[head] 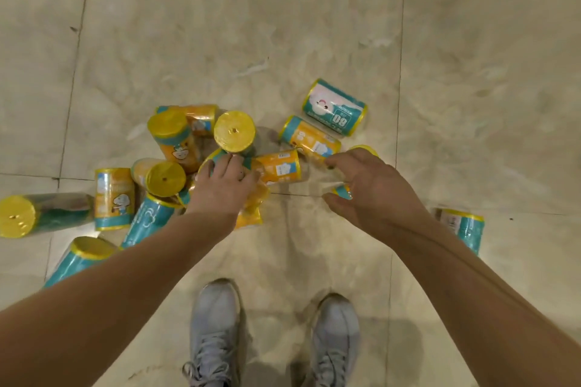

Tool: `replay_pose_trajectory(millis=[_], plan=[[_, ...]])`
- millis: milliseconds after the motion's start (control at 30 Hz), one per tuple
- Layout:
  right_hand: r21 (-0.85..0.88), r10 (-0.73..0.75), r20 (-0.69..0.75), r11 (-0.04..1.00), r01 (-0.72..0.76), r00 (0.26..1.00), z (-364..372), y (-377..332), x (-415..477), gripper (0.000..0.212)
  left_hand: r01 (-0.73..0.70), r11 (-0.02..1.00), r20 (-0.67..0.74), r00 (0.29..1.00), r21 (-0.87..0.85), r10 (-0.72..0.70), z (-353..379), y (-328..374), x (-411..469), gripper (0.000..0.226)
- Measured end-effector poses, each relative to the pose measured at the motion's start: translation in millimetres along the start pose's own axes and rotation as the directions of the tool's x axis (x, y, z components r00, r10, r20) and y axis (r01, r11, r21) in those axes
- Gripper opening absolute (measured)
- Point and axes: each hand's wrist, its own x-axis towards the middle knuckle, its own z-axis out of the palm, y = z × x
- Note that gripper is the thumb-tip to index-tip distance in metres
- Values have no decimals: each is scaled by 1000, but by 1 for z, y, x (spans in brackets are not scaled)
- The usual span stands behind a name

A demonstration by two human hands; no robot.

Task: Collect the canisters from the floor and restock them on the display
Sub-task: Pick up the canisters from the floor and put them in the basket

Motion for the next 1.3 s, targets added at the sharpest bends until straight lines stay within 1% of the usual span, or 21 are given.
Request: replay_pose_trajectory(millis=[67,100,167,233,300,333,367,400,467,500,533,600,667,700,733,800,833,933,1000,1100,1300], plan=[[-10,16,5,1000,-15,1000,5,10,6,58,-50,993,-40,998,111,55,16,-3,9,81],[-18,27,8,999,-27,1000,6,15,8,58,-62,990,-70,995,125,71,22,-6,14,78],[-25,42,-1,999,-42,999,9,23,9,56,-96,991,-146,983,98,110,27,-9,20,74],[-19,60,-22,998,-60,998,9,29,10,52,-109,994,-196,975,-14,104,21,-11,19,79],[-13,98,-46,995,-98,994,7,34,11,51,-61,981,-225,974,-185,18,9,-11,13,82],[0,124,-65,992,-124,990,5,36,12,52,-29,951,-228,973,-307,-44,3,-10,9,82],[20,155,-85,988,-154,984,4,39,13,56,-4,893,-220,970,-450,-106,-5,-7,6,81],[41,187,-103,982,-184,977,3,42,14,61,14,805,-208,963,-593,-169,-13,-4,3,77],[60,239,-131,971,-233,962,3,49,18,72,36,582,-155,949,-812,-274,-29,4,-1,67],[62,265,-132,964,-259,955,5,54,20,79,54,487,-111,947,-872,-302,-36,9,-3,64],[66,297,-111,954,-292,948,8,58,24,86,67,425,-78,946,-903,-315,-42,14,-5,63],[55,349,-8,936,-348,937,14,64,33,104,61,373,-62,950,-926,-307,-48,20,-7,66],[6,361,89,932,-363,928,25,68,46,113,37,355,-74,953,-934,-293,-49,22,-6,67],[-1,365,108,930,-367,925,30,70,52,111,23,353,-85,954,-935,-286,-48,22,-4,67],[13,370,104,928,-373,923,36,72,56,104,9,348,-96,955,-937,-281,-47,22,-2,67],[40,365,46,930,-366,930,41,74,63,81,-7,341,-108,954,-940,-278,-47,20,0,68],[46,355,17,934,-355,935,40,74,64,72,-7,336,-108,954,-942,-281,-49,19,-1,69],[82,347,-75,937,-341,935,20,67,56,65,-39,324,-131,954,-945,-269,-63,14,-8,64],[124,342,-125,937,-328,931,-5,56,45,66,-67,327,-156,954,-943,-256,-85,13,-16,61],[218,315,-140,934,-281,939,-63,26,15,66,-67,314,-154,953,-947,-260,-131,11,-34,61],[352,238,-200,923,-157,950,-217,-55,-67,65,-133,329,-221,944,-935,-247,-274,0,-88,68]])
